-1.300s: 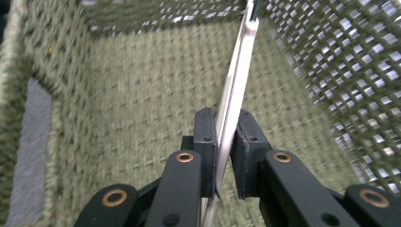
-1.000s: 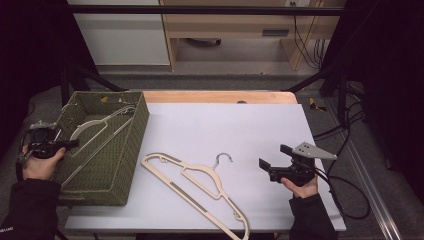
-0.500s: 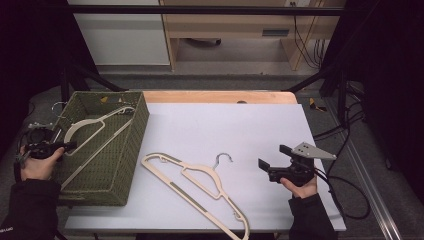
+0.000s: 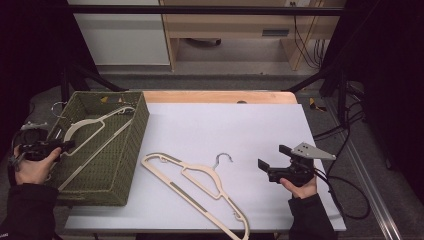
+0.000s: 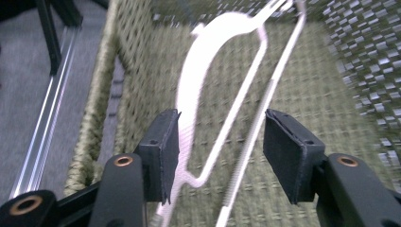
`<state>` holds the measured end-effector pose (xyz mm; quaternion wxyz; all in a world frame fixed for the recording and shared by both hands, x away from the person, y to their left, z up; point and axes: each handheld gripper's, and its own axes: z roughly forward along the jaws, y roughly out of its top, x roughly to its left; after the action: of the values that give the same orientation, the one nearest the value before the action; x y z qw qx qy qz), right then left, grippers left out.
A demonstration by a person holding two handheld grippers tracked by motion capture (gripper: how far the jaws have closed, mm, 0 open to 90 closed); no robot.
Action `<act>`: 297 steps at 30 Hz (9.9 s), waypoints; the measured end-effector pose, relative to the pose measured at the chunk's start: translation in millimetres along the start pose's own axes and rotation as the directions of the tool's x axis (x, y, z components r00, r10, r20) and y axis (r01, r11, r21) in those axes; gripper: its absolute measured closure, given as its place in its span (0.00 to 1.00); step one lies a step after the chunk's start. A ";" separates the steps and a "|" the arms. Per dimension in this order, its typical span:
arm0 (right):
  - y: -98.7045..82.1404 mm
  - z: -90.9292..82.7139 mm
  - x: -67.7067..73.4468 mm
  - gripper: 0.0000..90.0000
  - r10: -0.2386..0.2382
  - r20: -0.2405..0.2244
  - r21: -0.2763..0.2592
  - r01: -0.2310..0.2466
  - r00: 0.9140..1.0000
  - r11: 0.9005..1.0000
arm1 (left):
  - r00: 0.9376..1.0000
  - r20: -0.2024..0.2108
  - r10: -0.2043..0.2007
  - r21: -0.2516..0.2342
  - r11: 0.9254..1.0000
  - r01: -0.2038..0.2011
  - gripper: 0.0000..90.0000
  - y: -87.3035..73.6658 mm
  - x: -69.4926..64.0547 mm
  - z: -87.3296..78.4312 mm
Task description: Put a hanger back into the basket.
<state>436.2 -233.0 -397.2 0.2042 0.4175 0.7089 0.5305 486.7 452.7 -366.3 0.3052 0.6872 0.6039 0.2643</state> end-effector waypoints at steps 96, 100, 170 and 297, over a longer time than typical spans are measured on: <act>2.7 -8.3 4.4 0.06 -0.027 -0.058 -0.045 0.025 0.998 0.999 | 0.734 0.546 0.404 -0.106 0.902 -0.418 0.36 -13.6 -363.3 113.2; 2.4 -7.3 4.8 0.06 -0.026 -0.056 -0.042 0.023 0.998 0.999 | 0.732 0.552 0.400 -0.094 0.902 -0.422 0.45 -15.6 -366.3 118.1; -18.7 58.5 58.6 0.18 -0.004 -0.215 0.143 0.036 0.977 0.989 | 0.784 0.498 0.370 -0.143 0.927 -0.347 0.98 -18.7 -365.9 76.3; -0.8 65.8 75.1 0.94 0.021 -0.553 0.287 0.167 0.833 0.943 | 0.487 0.636 0.598 -0.254 0.759 -0.600 0.79 -13.5 -315.9 16.8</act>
<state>441.4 -134.1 -409.7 -0.0585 0.2480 0.8302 0.4958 448.6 139.0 -385.9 0.3930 0.9001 0.1699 0.0802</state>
